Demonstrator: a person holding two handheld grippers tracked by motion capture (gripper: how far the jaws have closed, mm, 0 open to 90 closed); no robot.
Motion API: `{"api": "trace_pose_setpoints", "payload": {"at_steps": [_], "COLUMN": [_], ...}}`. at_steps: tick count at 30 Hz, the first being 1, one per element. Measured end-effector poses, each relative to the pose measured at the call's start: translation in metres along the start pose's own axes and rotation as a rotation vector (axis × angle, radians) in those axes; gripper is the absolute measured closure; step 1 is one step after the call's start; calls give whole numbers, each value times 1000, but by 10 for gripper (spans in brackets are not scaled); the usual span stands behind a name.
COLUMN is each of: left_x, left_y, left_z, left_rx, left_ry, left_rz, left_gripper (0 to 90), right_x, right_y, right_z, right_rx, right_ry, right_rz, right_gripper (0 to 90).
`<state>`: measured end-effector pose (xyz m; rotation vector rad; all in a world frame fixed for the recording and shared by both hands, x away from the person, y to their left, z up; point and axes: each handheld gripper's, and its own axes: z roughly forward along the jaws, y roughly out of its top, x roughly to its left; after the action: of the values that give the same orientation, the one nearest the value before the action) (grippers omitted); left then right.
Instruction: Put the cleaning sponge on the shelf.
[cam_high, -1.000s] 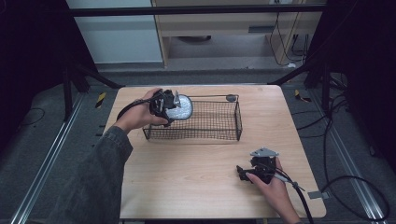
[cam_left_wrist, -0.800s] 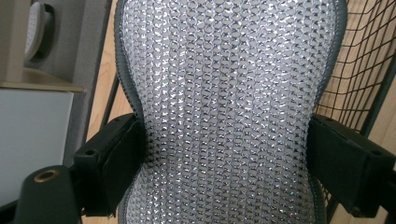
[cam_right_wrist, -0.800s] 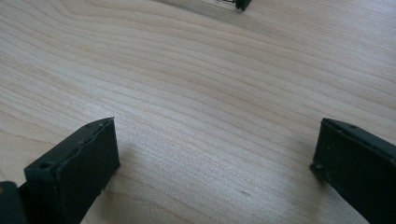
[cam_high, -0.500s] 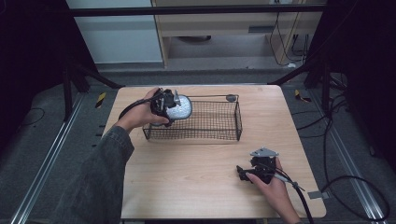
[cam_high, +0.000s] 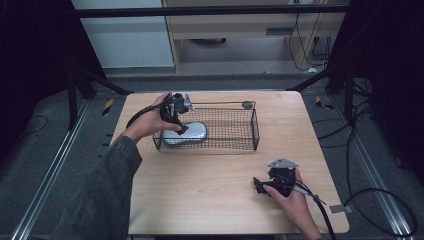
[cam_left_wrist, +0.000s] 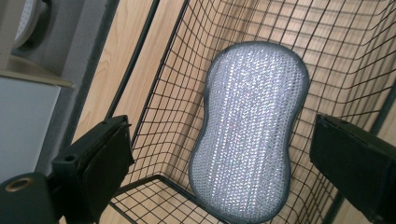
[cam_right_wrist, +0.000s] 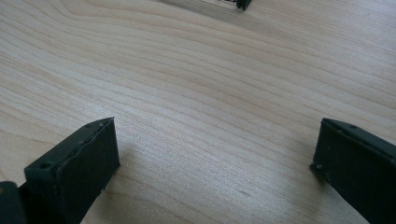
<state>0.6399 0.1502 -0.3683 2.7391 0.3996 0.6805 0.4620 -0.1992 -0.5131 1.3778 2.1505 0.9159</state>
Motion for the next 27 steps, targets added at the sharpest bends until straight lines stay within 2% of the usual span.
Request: {"api": "trace_pose_setpoints", "payload": {"at_steps": [12, 17, 27], "left_x": [-9, -17, -29], "left_y": [0, 1, -1], "left_z": [-13, -17, -21], "left_rx": [-77, -68, -71], "left_ry": [-11, -29, -25], "left_rz": [-43, -62, -151], "left_gripper": [58, 52, 52], "right_x": [0, 0, 0], "right_y": [0, 0, 0], "right_z": [0, 0, 0], "right_rx": [1, 0, 1], "right_ry": [-1, 0, -1], "right_rz": [-2, 0, -1], "right_gripper": [5, 5, 5]}}
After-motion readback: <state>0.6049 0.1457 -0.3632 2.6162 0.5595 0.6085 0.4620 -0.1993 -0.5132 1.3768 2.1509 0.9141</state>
